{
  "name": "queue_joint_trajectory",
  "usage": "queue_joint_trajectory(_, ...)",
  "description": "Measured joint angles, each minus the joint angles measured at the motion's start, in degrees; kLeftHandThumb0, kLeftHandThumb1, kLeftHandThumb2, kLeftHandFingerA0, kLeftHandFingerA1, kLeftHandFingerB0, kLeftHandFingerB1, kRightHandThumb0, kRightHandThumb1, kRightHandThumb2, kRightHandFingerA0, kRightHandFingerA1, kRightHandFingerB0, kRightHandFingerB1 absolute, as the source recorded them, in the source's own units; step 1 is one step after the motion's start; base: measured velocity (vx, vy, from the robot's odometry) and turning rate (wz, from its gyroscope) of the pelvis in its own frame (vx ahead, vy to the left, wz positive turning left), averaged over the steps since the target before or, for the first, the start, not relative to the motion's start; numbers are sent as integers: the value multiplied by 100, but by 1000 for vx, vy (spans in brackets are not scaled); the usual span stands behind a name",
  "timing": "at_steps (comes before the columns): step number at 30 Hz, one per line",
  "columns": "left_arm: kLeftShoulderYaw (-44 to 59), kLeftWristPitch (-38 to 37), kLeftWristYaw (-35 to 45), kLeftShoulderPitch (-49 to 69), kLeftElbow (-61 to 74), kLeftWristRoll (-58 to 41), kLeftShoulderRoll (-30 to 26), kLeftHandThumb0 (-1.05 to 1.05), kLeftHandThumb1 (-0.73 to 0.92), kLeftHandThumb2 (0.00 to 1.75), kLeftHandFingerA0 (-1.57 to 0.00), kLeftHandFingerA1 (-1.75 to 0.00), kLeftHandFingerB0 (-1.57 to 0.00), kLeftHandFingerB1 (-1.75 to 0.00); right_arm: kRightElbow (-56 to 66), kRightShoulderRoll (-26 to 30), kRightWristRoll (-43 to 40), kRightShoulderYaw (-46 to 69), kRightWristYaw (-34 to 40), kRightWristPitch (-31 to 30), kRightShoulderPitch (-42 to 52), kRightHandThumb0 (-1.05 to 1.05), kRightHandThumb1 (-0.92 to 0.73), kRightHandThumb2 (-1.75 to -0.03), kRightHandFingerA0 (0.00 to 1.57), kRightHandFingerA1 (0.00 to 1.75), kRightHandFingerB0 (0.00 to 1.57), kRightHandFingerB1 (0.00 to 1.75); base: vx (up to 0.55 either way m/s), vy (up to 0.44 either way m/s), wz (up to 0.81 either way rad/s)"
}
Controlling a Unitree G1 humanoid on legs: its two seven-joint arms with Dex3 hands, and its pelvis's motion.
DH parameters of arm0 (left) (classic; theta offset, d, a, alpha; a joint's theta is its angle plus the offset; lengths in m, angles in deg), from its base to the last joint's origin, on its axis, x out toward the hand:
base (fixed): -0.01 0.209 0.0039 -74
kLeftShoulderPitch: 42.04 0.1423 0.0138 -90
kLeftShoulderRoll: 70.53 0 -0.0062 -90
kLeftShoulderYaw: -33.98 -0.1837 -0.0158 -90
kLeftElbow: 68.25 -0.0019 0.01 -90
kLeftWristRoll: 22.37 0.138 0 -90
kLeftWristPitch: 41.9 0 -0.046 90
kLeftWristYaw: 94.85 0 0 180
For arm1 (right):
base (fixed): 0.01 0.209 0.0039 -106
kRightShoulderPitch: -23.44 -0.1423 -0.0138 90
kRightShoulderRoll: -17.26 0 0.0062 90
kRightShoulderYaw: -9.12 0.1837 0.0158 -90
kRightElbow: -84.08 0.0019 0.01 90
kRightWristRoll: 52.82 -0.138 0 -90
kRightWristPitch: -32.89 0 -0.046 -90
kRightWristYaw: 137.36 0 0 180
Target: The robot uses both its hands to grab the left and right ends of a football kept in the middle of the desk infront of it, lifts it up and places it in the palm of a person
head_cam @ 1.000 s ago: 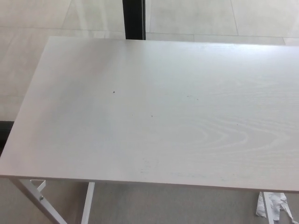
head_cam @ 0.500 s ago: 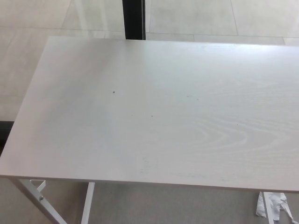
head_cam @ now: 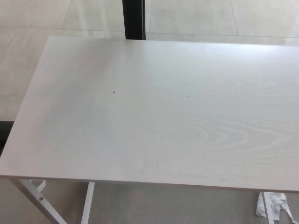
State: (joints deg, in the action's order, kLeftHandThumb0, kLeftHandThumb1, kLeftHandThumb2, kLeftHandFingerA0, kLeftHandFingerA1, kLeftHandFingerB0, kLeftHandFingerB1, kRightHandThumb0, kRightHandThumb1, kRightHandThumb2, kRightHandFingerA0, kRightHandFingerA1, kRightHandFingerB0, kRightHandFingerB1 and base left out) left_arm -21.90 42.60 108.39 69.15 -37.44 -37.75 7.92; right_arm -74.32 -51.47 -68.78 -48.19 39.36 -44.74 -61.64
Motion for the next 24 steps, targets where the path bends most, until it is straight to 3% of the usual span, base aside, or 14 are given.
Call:
queue_joint_trajectory(1, 2, 2, 25, 0, -3, -18, 0, -73, 44, 83, -29, -58, -22, -48, -1, 12, 1, -4, -14, -8, 5, -67, -62, -59, 52, 47, 19, 33, 0, 0, 0)
queue_joint_trajectory(2, 2, 4, 41, 0, -5, -34, 0, -72, 58, 59, -30, -52, -25, -38, -2, 21, 1, -12, -22, -15, 7, -69, -62, -59, 48, 46, 17, 33, 0, 0, 0)
queue_joint_trajectory(6, 8, 5, 123, 2, -22, -90, 1, -74, 60, 58, -26, -52, -24, -38, -7, 86, 20, -92, -125, -69, 6, -78, -68, -62, 33, 40, 11, 29, 0, 0, 0)
queue_joint_trajectory(7, 9, 5, 149, 6, -22, -104, 1, -71, 59, 58, -25, -51, -22, -38, -4, 105, 40, -155, -169, -71, 16, -84, -55, -93, 25, 50, 5, 32, 0, 0, 0)
queue_joint_trajectory(8, 13, 7, 169, 7, -26, -119, 1, -73, 59, 58, -21, -53, -19, -38, 0, 114, 53, -201, -208, -70, 37, -84, -54, -93, 24, 50, 5, 32, 0, 0, 0)
queue_joint_trajectory(9, 24, 12, 191, 7, -34, -140, 1, -73, 59, 58, -22, -51, -20, -38, 4, 118, 62, -236, -254, -71, 66, -82, -69, -62, 25, 39, 8, 28, 0, 0, 0)
queue_joint_trajectory(13, 30, 43, 278, -5, -54, -183, 0, -76, 46, 85, -28, -58, -15, -46, 11, 119, 63, -280, -491, -74, 129, -81, -71, -62, 21, 40, 5, 27, 0, 0, 0)
queue_joint_trajectory(14, 30, 53, 285, -14, -57, -185, 0, -76, 46, 86, -22, -57, -14, -47, 9, 119, 64, -289, -542, -74, 129, -86, -57, -94, 19, 51, 3, 28, 0, 0, 0)
queue_joint_trajectory(15, 23, 56, 301, -13, -52, -185, 0, -76, 46, 86, -22, -57, -14, -47, 6, 119, 63, -290, -588, -74, 128, -86, -57, -94, 19, 51, 3, 28, 0, 0, 0)
queue_joint_trajectory(16, 20, 56, 314, -11, -49, -185, 0, -71, 60, 58, -23, -49, -19, -36, 4, 119, 63, -290, -610, -74, 127, -83, -55, -94, 20, 52, 2, 29, 0, 0, 0)
queue_joint_trajectory(19, -2, 93, 354, -8, -13, -185, 0, -74, 47, 85, -27, -58, -15, -47, -10, 125, 66, -291, -677, -73, 118, -83, -56, -93, 24, 51, 4, 33, 0, 0, 0)
queue_joint_trajectory(21, -17, 99, 369, -11, -23, -184, 0, -74, 45, 84, -28, -58, -17, -47, -8, 127, 68, -289, -671, -72, 117, -80, -53, -90, 32, 52, 7, 39, 0, 0, 0)
queue_joint_trajectory(22, -16, 104, 375, -13, -31, -186, 0, -74, 45, 84, -31, -59, -18, -47, -8, 127, 67, -283, -660, -73, 112, -75, -65, -60, 59, 52, 15, 32, 0, 0, 0)
queue_joint_trajectory(24, -9, 103, 367, -13, -37, -188, 1, -72, 59, 58, -52, -50, -34, -37, -6, 127, 60, -238, -607, -73, 88, -68, -62, -59, 55, 48, 23, 33, 0, 0, 0)
